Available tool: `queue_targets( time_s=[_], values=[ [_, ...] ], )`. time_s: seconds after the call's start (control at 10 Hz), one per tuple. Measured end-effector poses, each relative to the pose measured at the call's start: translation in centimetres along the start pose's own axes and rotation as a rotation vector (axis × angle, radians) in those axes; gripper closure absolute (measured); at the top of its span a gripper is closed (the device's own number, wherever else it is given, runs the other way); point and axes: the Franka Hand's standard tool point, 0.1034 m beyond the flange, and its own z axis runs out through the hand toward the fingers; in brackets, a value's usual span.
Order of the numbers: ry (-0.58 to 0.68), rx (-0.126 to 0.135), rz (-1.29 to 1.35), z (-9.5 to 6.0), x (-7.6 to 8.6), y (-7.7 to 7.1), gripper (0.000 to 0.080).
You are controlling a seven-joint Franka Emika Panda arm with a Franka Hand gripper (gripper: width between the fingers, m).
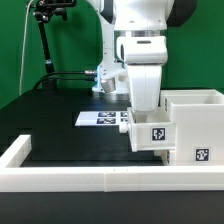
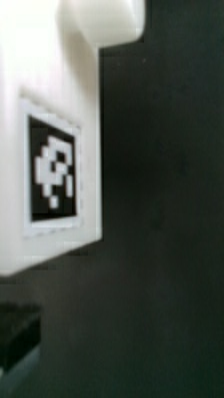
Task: Assemble drawer
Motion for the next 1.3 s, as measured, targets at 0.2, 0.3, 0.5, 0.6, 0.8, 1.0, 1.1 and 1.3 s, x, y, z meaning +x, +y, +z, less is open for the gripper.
queue_targets(
  time_s=[0.2,0.3,0.5,0.6,0.8,1.0,1.1,1.3],
  values=[
    [-0.005,-0.012,0.0,-1.2,-0.1,0.1,0.0174],
    [-0.013,-0.017,0.001,-2.3,-0.3,0.1,0.0157],
    [-0.031,-0.022,-0.015,-4.6,-1.4,0.2,0.0151],
    [-0.038,-0.026,-0.039,-5.1,-2.7,0.3,0.0151],
    [-0.037,-0.009,-0.051,-4.3,-4.6,-0.1,0.0151],
    [-0.033,-0.009,-0.065,-4.3,-4.8,-0.1,0.0151],
    [-0.034,-0.006,-0.062,-4.1,-5.0,-0.2,0.0151],
    [0.006,0.013,-0.11,-2.6,-6.0,-0.3,0.0151]
  ],
)
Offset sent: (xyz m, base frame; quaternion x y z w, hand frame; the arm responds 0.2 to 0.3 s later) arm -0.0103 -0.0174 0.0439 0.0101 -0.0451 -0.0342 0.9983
